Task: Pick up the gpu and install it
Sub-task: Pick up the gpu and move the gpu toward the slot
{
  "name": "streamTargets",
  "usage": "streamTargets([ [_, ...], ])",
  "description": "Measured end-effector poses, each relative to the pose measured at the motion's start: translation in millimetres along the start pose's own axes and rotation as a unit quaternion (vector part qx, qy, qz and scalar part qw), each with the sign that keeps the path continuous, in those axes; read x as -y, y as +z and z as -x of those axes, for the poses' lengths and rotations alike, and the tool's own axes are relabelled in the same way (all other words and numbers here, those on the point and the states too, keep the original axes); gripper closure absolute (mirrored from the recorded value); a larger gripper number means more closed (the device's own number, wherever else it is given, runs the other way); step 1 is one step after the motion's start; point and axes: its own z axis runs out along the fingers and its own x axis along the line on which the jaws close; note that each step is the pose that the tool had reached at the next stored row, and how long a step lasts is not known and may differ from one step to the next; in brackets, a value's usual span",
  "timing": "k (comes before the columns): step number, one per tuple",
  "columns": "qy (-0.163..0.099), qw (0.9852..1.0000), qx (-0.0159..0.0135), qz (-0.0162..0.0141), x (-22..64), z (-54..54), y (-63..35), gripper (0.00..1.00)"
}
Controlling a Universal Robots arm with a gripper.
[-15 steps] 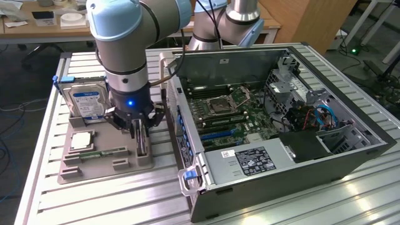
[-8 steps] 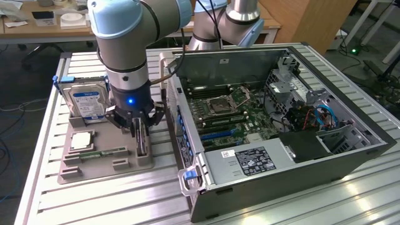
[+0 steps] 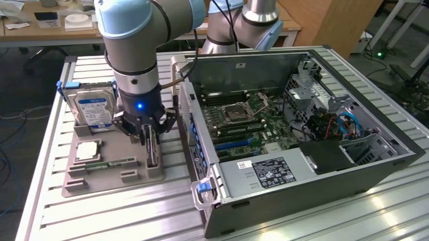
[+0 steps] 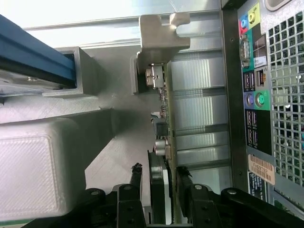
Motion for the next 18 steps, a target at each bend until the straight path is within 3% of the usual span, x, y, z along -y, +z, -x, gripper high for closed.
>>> streamTargets([
  [6,0.000,1.0000,0.0000,-0.0001,0.0,0.0,0.0,0.60],
  [7,0.000,1.0000,0.0000,-0.0001,-0.1,0.0,0.0,0.66],
  [12,0.000,1.0000,0.0000,-0.0001,0.0,0.0,0.0,0.68],
  [13,0.000,1.0000,0.0000,-0.0001,0.0,0.0,0.0,0.72],
  [18,0.000,1.0000,0.0000,-0.0001,-0.1,0.0,0.0,0.72],
])
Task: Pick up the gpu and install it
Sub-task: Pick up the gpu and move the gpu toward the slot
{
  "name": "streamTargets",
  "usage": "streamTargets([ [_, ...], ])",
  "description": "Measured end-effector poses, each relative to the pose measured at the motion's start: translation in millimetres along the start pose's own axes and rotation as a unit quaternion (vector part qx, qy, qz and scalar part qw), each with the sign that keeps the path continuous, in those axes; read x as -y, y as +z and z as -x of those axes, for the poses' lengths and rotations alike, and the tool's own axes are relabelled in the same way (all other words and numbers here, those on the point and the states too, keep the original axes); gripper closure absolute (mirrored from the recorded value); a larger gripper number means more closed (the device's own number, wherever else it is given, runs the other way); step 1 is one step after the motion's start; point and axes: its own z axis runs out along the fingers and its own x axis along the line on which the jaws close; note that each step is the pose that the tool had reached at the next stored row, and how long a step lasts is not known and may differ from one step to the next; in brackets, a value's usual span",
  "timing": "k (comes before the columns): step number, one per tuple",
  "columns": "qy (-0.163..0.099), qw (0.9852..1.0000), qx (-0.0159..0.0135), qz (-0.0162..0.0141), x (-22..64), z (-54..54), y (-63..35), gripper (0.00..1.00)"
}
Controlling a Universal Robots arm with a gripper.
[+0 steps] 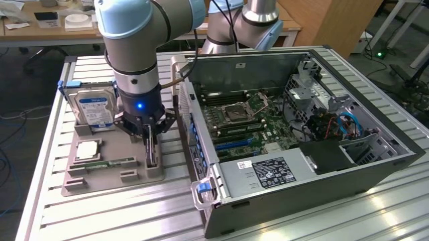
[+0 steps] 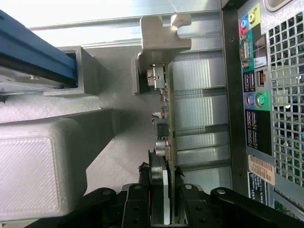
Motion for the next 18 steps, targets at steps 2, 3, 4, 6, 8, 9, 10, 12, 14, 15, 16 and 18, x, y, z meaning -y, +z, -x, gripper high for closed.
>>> streamTargets([
  [2,0.000,1.0000,0.0000,0.0000,0.0,0.0,0.0,0.72],
  [3,0.000,1.0000,0.0000,0.0000,0.0,0.0,0.0,0.72],
  [4,0.000,1.0000,0.0000,0.0000,0.0,0.0,0.0,0.72],
  [6,0.000,1.0000,0.0000,0.0000,0.0,0.0,0.0,0.72],
  [8,0.000,1.0000,0.0000,0.0000,0.0,0.0,0.0,0.72],
  [9,0.000,1.0000,0.0000,0.0000,0.0,0.0,0.0,0.72],
  [10,0.000,1.0000,0.0000,0.0000,0.0,0.0,0.0,0.72],
  [12,0.000,1.0000,0.0000,0.0001,0.0,0.0,-0.5,0.72],
  [14,0.000,1.0000,0.0001,0.0001,0.0,-0.1,-4.7,0.72],
  [15,0.000,1.0000,0.0000,0.0002,0.0,-0.1,-8.0,0.72],
  [16,0.000,1.0000,0.0000,0.0005,0.0,-0.2,-11.1,0.72],
  [18,0.000,1.0000,-0.0001,0.0007,0.0,-0.3,-16.9,0.72],
])
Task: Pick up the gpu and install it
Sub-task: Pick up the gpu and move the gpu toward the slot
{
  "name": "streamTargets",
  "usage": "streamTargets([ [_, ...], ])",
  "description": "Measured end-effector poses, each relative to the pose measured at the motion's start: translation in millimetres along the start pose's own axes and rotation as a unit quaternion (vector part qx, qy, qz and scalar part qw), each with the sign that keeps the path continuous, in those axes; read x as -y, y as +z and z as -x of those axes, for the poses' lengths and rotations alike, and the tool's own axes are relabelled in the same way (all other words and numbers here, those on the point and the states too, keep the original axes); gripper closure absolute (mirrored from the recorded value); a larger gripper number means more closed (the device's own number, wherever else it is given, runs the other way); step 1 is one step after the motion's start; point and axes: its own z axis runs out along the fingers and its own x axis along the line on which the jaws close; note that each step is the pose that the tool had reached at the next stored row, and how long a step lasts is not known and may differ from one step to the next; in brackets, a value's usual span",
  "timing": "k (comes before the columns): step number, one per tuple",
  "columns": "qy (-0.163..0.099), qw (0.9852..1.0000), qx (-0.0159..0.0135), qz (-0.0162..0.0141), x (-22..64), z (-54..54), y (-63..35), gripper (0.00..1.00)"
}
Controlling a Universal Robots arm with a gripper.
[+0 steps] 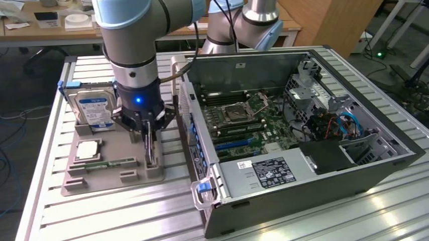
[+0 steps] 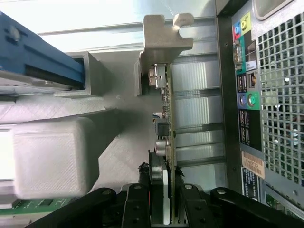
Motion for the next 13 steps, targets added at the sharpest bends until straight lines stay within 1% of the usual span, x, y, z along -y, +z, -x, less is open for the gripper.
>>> streamTargets([
  [8,0.000,1.0000,0.0000,0.0001,0.0,0.2,-26.8,0.72],
  [13,0.000,1.0000,0.0000,0.0002,-0.2,0.5,-46.5,0.72],
])
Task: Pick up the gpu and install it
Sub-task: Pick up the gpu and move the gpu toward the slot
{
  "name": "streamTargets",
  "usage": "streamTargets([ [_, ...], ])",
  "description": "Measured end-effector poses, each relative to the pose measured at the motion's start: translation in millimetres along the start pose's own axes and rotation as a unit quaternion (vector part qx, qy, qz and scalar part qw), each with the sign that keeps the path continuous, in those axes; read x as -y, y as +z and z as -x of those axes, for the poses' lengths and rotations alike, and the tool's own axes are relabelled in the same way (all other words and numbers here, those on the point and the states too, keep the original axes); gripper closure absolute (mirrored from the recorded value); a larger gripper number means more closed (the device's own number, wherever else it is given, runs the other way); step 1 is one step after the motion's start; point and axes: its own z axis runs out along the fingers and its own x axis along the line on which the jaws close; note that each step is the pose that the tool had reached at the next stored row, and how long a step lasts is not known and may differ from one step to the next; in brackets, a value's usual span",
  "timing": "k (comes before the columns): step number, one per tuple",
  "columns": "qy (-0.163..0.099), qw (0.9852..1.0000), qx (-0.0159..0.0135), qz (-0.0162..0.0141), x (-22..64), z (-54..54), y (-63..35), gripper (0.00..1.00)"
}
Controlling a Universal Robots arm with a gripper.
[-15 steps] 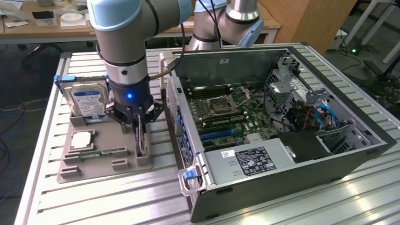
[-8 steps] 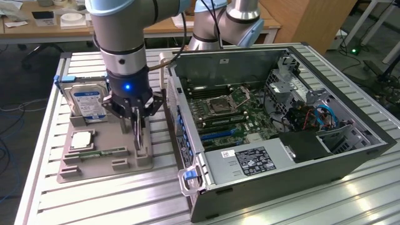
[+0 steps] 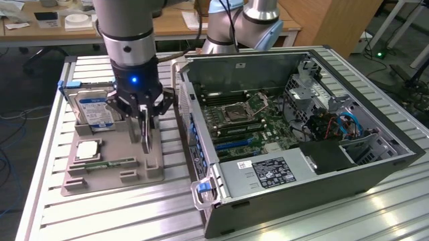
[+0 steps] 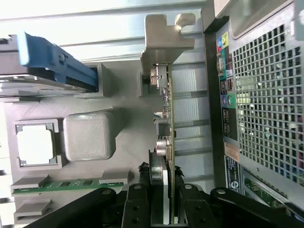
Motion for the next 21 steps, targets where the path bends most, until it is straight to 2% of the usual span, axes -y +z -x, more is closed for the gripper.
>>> streamTargets([
  [10,0.000,1.0000,-0.0001,0.0003,-0.2,1.2,-44.4,0.72],
  [15,-0.017,0.9998,-0.0005,0.0006,-0.5,1.3,-50.9,0.72],
  [18,-0.021,0.9998,-0.0006,0.0008,-0.6,1.4,-58.1,0.72],
  [21,-0.030,0.9995,-0.0030,0.0009,-1.0,1.5,-61.9,0.72],
])
